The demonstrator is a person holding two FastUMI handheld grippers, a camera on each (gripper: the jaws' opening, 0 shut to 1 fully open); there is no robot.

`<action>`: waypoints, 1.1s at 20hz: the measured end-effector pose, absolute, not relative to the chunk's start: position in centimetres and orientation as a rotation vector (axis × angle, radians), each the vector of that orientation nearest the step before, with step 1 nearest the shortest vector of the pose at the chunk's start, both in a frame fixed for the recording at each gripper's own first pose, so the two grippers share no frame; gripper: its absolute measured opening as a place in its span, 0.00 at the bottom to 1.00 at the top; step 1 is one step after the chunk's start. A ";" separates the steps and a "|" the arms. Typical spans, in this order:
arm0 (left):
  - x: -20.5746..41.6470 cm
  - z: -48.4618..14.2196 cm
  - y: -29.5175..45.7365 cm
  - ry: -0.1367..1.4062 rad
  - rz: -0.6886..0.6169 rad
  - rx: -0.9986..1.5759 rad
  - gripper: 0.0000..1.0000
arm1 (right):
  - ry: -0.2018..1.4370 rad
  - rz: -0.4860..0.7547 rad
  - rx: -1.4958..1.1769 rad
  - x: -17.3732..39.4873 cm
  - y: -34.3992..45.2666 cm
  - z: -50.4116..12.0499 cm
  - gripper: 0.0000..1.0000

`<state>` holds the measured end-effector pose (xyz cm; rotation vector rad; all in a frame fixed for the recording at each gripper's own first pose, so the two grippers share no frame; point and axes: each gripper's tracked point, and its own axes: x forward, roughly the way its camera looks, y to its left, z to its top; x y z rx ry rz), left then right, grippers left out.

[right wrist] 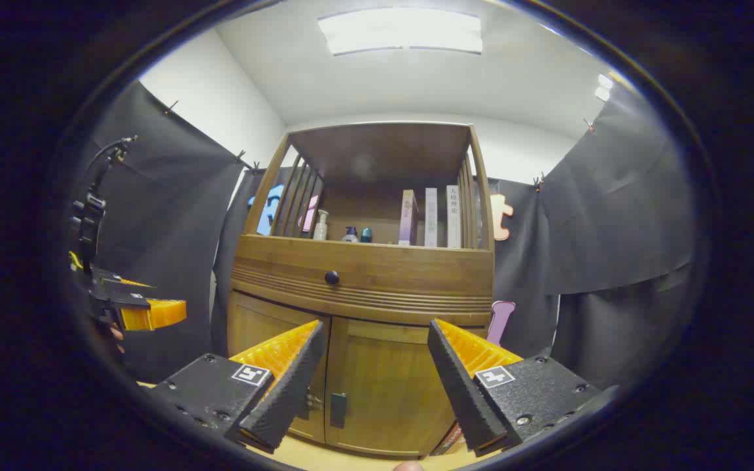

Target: Open the right door of the double-door shoe cabinet with the right hand, and open the left door with the left hand.

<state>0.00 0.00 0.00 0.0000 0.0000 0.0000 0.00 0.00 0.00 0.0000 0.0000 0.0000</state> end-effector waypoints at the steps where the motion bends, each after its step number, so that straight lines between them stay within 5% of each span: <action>1: -0.4 -0.2 -0.4 0.005 0.009 0.013 0.95 | 0.004 0.003 0.001 -0.2 -0.2 -0.2 0.99; 9: -1.1 -0.9 -5.0 0.015 -0.030 0.012 0.95 | 0.062 -0.018 0.017 -1.2 -3.1 -2.7 0.94; 10: -0.9 -1.1 -5.2 0.019 -0.044 0.013 0.94 | 0.061 -0.024 0.016 -1.5 -3.2 -2.9 1.00; 22: 3.7 -3.4 -2.0 0.003 -0.125 0.105 0.95 | 0.109 -0.083 0.027 1.5 1.9 -6.3 0.99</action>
